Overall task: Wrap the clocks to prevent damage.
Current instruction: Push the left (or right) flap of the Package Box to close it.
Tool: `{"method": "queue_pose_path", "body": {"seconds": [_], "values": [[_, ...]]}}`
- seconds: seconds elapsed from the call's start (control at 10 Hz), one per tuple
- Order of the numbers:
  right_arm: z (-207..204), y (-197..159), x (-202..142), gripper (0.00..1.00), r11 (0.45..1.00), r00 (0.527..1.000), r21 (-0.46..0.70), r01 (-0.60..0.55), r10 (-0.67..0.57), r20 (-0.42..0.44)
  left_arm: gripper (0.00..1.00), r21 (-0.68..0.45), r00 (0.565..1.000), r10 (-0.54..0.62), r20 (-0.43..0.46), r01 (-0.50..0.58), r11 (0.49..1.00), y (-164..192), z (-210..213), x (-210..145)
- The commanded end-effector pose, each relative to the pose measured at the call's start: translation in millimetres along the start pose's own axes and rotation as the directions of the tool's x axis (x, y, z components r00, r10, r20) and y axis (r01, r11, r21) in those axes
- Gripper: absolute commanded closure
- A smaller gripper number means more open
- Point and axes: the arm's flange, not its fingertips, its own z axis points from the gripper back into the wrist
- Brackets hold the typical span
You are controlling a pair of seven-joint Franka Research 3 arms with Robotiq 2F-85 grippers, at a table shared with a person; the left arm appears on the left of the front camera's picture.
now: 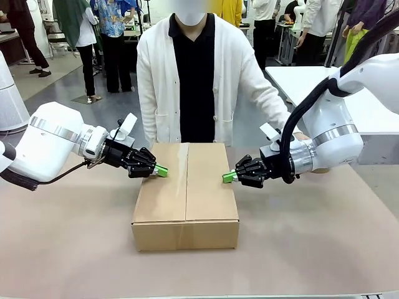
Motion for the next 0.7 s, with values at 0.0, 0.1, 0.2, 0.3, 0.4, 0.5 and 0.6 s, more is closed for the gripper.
{"method": "queue_pose_path", "body": {"seconds": [0.0, 0.1, 0.2, 0.3, 0.4, 0.5, 0.6], "values": [[-14, -6, -23, 0.99, 1.000, 0.992, -0.027, -0.005, 0.001, -0.127, 1.00, 0.009, 1.000, 0.003, -0.020, -0.003, 1.000, -1, -3, -4], [-14, -6, -23, 0.99, 1.000, 0.991, -0.025, -0.006, 0.003, -0.133, 1.00, 0.009, 1.000, 0.003, -0.020, -0.003, 1.000, -1, -3, -4], [0, 0, 1, 0.99, 1.000, 1.000, -0.001, -0.003, 0.003, -0.005, 1.00, 0.009, 1.000, 0.003, -0.020, -0.003, 1.000, -1, -3, -4], [0, 0, 1, 0.99, 1.000, 1.000, -0.001, -0.003, 0.003, -0.005, 1.00, 0.009, 1.000, 0.003, -0.020, -0.003, 1.000, -1, -3, -4], [0, 0, 1, 0.99, 1.000, 1.000, -0.001, -0.003, 0.003, -0.005, 1.00, 0.009, 1.000, 0.003, -0.020, -0.003, 1.000, -1, -3, -4], [0, 0, 1, 0.99, 1.000, 1.000, -0.001, -0.003, 0.003, -0.005, 1.00, 0.009, 1.000, 0.003, -0.020, -0.003, 1.000, -1, -3, -4], [0, 0, 1, 0.99, 1.000, 1.000, -0.001, -0.003, 0.003, -0.005, 1.00, 0.009, 1.000, 0.003, -0.020, -0.003, 1.000, -1, -3, -4]]}}
